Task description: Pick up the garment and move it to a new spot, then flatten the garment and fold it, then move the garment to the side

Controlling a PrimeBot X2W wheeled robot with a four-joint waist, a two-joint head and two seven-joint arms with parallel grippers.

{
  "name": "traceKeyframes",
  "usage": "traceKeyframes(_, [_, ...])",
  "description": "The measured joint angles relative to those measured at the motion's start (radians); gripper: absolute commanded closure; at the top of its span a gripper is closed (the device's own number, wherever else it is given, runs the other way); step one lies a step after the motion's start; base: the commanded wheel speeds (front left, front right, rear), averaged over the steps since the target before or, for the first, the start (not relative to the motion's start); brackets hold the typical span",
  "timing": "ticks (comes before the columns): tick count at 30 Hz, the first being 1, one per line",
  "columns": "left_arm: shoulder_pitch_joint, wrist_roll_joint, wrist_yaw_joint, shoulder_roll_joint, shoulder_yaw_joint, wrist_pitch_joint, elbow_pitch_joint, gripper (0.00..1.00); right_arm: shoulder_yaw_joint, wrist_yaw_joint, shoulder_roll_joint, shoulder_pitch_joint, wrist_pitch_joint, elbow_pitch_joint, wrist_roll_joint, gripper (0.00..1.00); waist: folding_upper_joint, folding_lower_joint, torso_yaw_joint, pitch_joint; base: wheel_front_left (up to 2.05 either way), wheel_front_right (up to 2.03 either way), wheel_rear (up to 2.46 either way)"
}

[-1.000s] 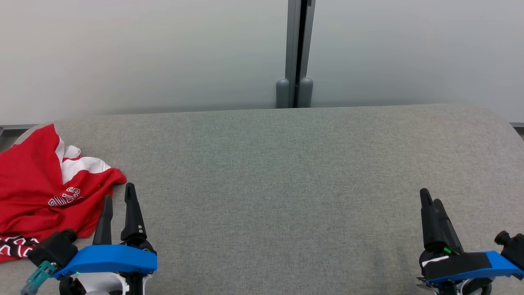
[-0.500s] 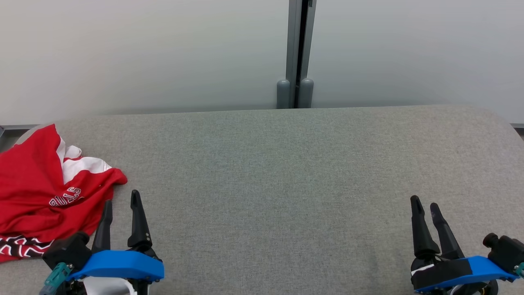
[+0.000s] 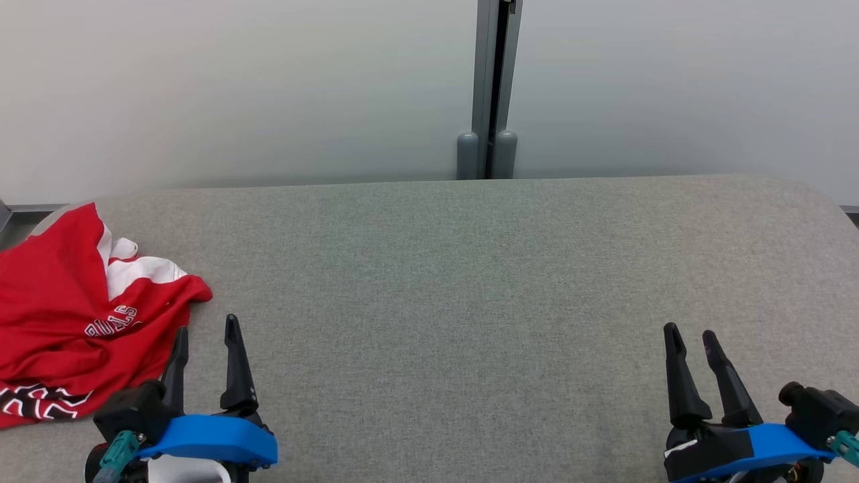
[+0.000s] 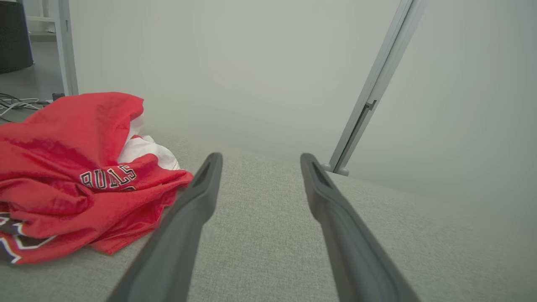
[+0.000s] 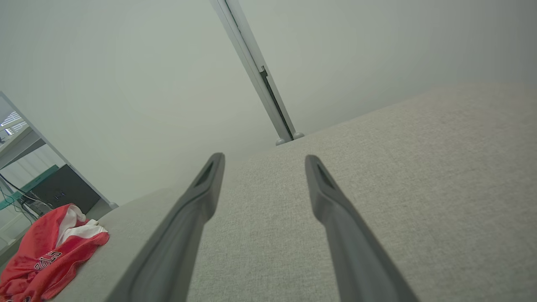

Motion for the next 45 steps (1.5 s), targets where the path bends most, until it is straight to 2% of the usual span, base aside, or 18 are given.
traceKeyframes(29, [0.004, 0.223, 0.020, 0.007, -0.036, -0.060, 0.038, 0.00, 0.012, 0.000, -0.002, 0.017, -0.060, 0.000, -0.240, 0.00, 0.0000, 0.0000, 0.008, -0.017, 0.00, 0.00, 0.00])
traceKeyframes(45, [0.004, 0.282, 0.034, 0.010, -0.039, -0.081, 0.063, 0.00, 0.002, 0.001, -0.003, 0.019, -0.081, 0.030, -0.319, 0.00, 0.0000, 0.0000, 0.012, -0.021, 0.00, 0.00, 0.00])
